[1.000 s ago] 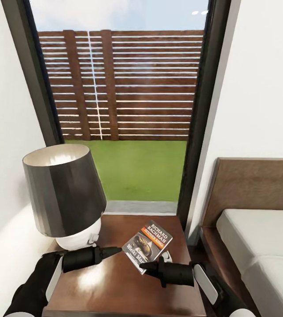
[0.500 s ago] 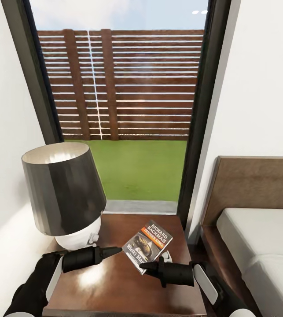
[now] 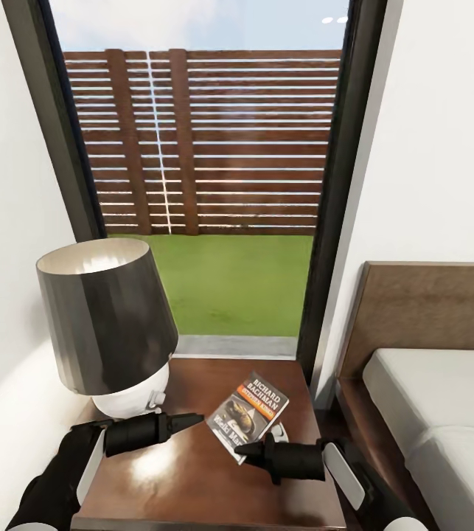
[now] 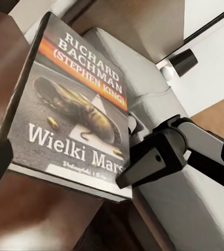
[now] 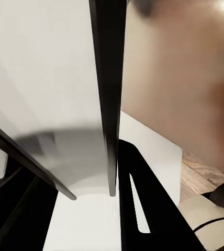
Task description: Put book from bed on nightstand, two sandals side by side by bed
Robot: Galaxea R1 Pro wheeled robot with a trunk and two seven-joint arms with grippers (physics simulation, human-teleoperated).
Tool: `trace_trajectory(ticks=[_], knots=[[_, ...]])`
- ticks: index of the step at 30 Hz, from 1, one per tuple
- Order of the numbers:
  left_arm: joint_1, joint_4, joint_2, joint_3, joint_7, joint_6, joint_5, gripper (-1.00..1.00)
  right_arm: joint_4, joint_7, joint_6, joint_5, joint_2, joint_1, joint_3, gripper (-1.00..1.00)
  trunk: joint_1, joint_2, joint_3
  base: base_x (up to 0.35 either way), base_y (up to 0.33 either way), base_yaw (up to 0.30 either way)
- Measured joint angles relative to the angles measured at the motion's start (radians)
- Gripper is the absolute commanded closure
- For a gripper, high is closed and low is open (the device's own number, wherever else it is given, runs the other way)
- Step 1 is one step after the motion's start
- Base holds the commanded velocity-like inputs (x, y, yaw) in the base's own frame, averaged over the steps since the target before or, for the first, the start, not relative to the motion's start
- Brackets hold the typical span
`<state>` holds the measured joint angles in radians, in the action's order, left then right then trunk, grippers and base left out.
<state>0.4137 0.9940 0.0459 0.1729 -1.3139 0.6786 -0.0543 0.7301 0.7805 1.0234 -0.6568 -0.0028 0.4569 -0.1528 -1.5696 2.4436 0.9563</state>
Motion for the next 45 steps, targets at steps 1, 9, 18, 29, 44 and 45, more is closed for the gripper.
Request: trace_trajectory(ticks=[1,9,18,29,44,45], knots=[[0.000,0.000,0.000,0.000,0.000,0.000,0.000,-1.00,0.000,-0.019,-0.001,0.002,0.000,0.000,0.001,1.00,0.000,0.000,0.000,0.000,0.000,0.000],[0.000,0.000,0.000,0.000,0.000,0.000,0.000,-1.00,0.000,-0.046,0.001,-0.003,0.000,0.000,0.001,1.00,0.000,0.000,0.000,0.000,0.000,0.000],[0.000,0.000,0.000,-0.001,0.000,0.000,0.000,-1.00,-0.002,-0.046,0.000,-0.004,0.000,0.000,0.001,1.00,-0.023,0.042,0.019,0.000,0.000,0.000],[0.000,0.000,0.000,0.000,0.000,0.000,0.000,-1.00,-0.008,-0.045,0.013,-0.015,-0.001,0.000,0.003,1.00,-0.031,0.056,0.025,0.000,0.000,0.000],[0.000,-0.002,0.000,0.000,0.000,0.000,0.000,-1.00,-0.066,-0.045,0.022,-0.014,-0.002,0.000,0.005,1.00,-0.033,0.057,0.048,0.000,0.000,0.000],[0.000,-0.002,0.000,-0.001,0.000,0.000,0.000,-1.00,-0.066,-0.045,0.022,-0.013,-0.002,0.000,0.005,1.00,-0.034,0.058,0.052,0.000,0.000,0.000]])
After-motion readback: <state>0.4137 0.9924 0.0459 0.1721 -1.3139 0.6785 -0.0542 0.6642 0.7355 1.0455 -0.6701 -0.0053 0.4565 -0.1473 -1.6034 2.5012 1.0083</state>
